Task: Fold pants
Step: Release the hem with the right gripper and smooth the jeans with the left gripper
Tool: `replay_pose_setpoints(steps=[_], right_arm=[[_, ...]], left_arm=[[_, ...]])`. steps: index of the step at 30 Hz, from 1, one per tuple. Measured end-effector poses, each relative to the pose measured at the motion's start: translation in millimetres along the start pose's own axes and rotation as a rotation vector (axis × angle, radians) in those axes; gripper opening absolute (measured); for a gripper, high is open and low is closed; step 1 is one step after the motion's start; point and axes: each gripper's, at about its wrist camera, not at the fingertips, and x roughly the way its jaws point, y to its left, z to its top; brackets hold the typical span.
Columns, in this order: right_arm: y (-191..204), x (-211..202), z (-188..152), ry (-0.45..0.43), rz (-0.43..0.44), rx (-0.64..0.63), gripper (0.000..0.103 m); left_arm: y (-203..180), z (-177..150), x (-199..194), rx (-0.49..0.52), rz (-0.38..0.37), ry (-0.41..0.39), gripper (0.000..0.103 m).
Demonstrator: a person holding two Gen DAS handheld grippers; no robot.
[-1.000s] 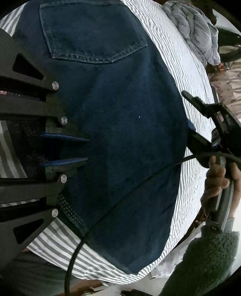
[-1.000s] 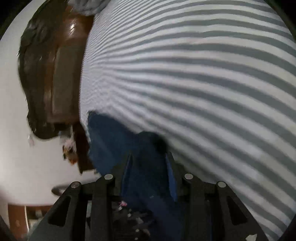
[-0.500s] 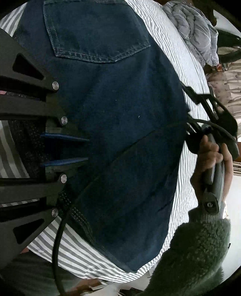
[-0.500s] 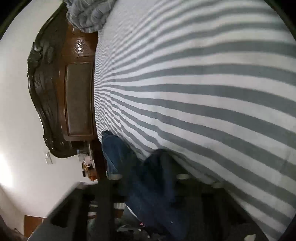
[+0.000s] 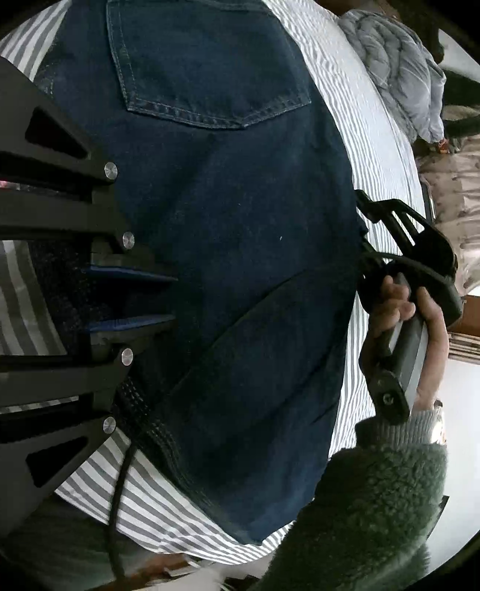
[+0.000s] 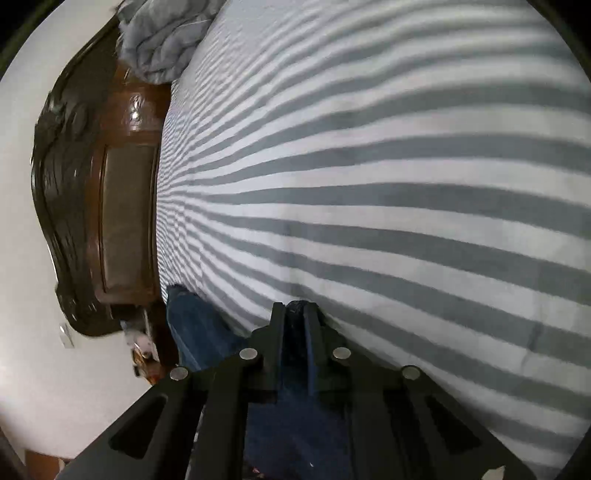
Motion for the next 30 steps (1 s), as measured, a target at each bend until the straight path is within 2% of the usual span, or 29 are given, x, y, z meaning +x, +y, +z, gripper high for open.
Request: replay_pose_setpoints(steps=[2,3,4,8,10,12,15,18,19,20,21,23,24,26,28,30], right_arm=[[3.2,-2.7,-0.8,0.0,-0.017,0.001,0.009],[6.9,-7.2,-0.4,-0.008,-0.04,-0.02,0.012],[12.5,-16.1,-1.1,-0.046,-0.072,-0.036,0.018],[37.3,-76.9,-19.0,-0.24,-0.188,-0.121,0.025],[46.5,-107.5,-50.2,-0.284,-0.241,-0.171,0.039],[46.1,-127.0,-85.9,-0.305,-0.303,-0.211,0.041],[24.4,-143.2,-147.1,-0.306,-0.465,-0.232,0.041],[-13.1,-148.6,-189.2,-0.284,-0.522,-0.17,0.041],[-23.0,-149.8,-199.1,-0.281,-0.539,-0.151,0.041],[-34.3,-152.5,-209.1,-0.282,-0.565,-0.135,0.04],[-49.3,-159.1,-221.5,-0.287,-0.588,-0.112,0.035],[-74.9,-179.6,-240.5,-0.308,-0.609,-0.097,0.016],[-85.2,-190.1,-246.7,-0.319,-0.608,-0.084,0.008],[-113.8,-221.6,-260.2,-0.35,-0.594,-0.016,0.003],[-141.2,-259.1,-273.2,-0.401,-0.623,0.054,0.004],[-158.4,-292.0,-280.1,-0.455,-0.64,0.087,0.009]], left_arm=[[-4.3,-2.0,-1.6,0.025,0.015,-0.004,0.019],[-6.6,-3.4,-2.3,0.042,0.024,-0.004,0.019],[-7.9,-4.2,-3.3,0.046,0.029,-0.004,0.019],[-5.1,2.3,-6.1,0.039,0.009,0.019,0.02],[5.2,12.3,-10.0,-0.034,-0.04,0.033,0.02],[11.2,21.7,-15.1,-0.087,-0.036,0.007,0.02],[1.5,30.2,-13.9,-0.062,-0.033,-0.01,0.02],[-26.6,20.7,-0.7,0.021,-0.073,0.052,0.02],[-37.7,12.8,1.9,0.063,-0.052,0.058,0.02],[-48.3,3.8,1.0,0.116,0.001,0.029,0.019],[-54.7,-2.9,-0.5,0.152,0.032,0.007,0.02],[-62.5,-9.1,-3.0,0.201,0.063,-0.003,0.02],[-64.0,-7.2,-3.6,0.213,0.066,0.007,0.02],[-63.5,2.3,-3.5,0.199,0.053,0.049,0.02],[-59.3,18.3,-4.4,0.155,0.038,0.063,0.02],[-57.4,36.5,-7.9,0.134,0.04,0.02,0.02]])
